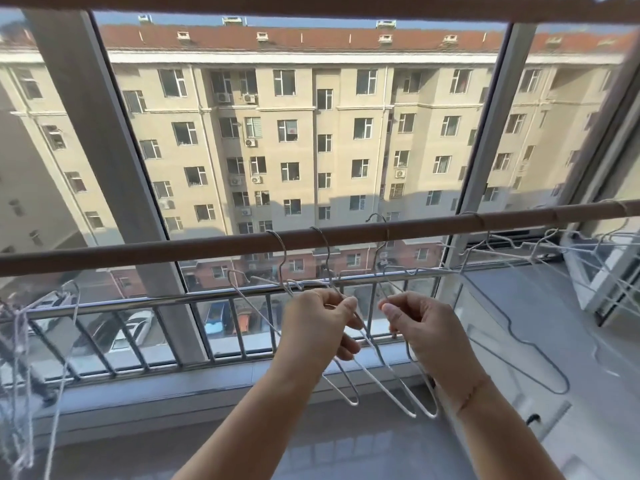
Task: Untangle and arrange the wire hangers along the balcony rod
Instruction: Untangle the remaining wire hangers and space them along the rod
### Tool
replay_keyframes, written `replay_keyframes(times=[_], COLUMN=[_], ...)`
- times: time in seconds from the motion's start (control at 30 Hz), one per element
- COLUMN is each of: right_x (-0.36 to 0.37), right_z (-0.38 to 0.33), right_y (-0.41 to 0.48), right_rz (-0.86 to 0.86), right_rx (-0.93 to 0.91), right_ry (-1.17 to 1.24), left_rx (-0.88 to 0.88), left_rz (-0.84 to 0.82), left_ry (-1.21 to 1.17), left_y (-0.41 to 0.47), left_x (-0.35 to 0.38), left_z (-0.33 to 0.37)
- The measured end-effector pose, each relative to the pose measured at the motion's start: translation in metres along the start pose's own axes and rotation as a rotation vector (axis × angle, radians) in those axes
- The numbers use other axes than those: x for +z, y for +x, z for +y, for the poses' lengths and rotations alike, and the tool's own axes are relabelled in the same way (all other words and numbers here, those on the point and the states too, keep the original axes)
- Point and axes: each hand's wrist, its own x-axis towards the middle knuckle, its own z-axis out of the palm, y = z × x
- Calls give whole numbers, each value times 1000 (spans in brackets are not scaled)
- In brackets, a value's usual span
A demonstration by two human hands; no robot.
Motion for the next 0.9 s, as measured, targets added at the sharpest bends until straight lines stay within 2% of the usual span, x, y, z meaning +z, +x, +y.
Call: replay_keyframes(times=[0.3, 0.57, 0.9], right_x=[-22, -23, -19], right_z=[7, 12, 12], right_y=[10, 14, 16], right_rz=[27, 36, -41], right_rx=[27, 26, 9], right_ry=[6, -41, -37], left_rx=[-14, -42, -25], left_rz=[-22, 79, 185], left_ry=[-43, -135, -142], left_y=[9, 9, -1], left_x=[20, 11, -10], left_z=[1, -4, -9])
